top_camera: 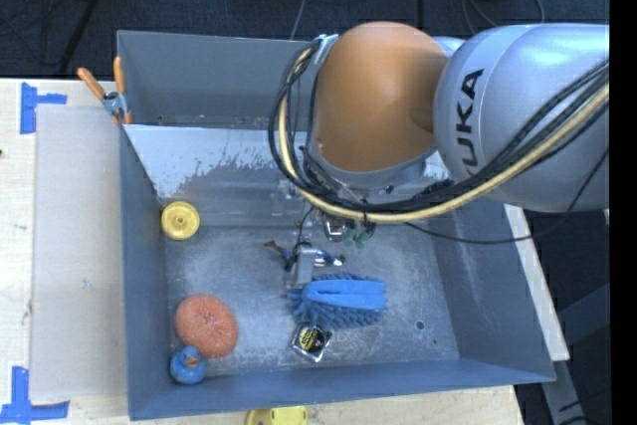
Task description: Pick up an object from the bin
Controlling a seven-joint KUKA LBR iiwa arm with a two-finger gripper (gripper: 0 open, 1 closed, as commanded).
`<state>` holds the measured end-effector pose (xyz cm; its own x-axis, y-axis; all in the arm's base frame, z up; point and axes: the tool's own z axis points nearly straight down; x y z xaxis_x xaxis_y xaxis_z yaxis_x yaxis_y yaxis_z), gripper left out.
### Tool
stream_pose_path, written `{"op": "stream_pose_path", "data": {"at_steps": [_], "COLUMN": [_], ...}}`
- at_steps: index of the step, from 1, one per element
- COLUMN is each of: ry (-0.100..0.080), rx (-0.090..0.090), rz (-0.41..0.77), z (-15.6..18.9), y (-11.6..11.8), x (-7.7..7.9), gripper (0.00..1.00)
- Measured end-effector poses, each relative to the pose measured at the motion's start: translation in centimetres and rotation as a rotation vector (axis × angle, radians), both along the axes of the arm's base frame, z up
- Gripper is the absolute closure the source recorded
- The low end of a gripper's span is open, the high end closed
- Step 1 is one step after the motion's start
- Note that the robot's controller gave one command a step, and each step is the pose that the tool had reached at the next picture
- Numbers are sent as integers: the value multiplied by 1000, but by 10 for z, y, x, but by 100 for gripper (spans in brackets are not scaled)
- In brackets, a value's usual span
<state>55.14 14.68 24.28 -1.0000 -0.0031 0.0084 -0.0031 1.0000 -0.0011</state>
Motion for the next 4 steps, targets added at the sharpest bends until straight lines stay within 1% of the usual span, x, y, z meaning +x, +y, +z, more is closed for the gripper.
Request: {"op": "stream_pose_path", "data": {"at_steps": [1, 2, 3, 4], "ry": [-8, -11, -5, -8], "rx": [1, 3, -1, 3], "rz": [-4, 50, 88, 309], "z": [5, -44, -64, -72], "y": [-1, -44, -55, -62], "x": [1, -14, -16, -41], "gripper": [0, 0, 0, 0]}}
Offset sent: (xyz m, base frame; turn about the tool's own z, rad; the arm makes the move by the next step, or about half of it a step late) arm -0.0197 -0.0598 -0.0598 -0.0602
